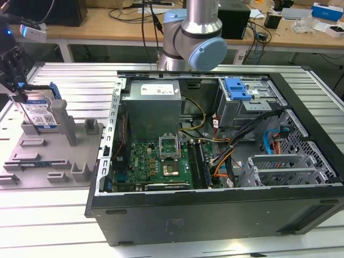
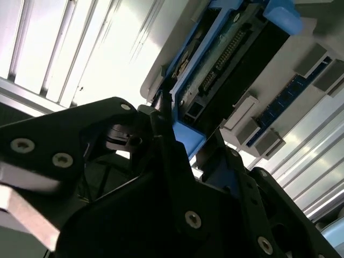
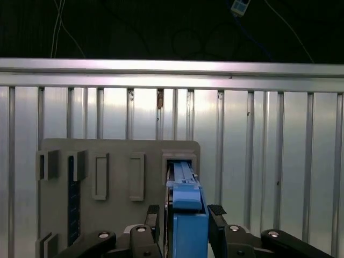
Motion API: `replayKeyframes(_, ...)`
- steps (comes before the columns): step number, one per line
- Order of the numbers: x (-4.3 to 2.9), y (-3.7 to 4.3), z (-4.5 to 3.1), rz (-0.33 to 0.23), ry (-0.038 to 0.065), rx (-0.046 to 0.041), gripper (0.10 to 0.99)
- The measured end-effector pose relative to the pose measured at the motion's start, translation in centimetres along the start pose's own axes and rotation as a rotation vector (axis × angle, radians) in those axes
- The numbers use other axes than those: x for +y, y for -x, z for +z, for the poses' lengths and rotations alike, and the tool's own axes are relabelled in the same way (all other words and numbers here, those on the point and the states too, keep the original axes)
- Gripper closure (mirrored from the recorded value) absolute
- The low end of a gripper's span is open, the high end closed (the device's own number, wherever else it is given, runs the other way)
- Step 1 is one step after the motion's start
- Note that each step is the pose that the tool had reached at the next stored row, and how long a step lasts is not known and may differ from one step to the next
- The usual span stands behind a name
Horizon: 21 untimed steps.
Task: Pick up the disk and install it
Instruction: 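Pick up the disk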
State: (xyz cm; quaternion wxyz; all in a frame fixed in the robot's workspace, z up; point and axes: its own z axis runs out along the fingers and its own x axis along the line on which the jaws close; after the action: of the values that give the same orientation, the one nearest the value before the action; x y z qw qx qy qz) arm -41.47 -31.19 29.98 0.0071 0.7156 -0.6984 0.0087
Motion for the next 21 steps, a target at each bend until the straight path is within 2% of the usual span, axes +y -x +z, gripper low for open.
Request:
replayKeyframes(1, 0.00, 0.00, 0.04, 0.000, 0.000, 0.0000, 0.624)
replayKeyframes(2, 0.00, 0.00, 0.05, -0.001, 0.000, 0.0000, 0.694)
replayKeyframes(18, 0.00, -0.02, 0.31, -0.001, 0.000, -0.0001, 0.694)
replayKeyframes(21, 0.00, -0.02, 0.32, -0.001, 0.000, 0.0000, 0.722)
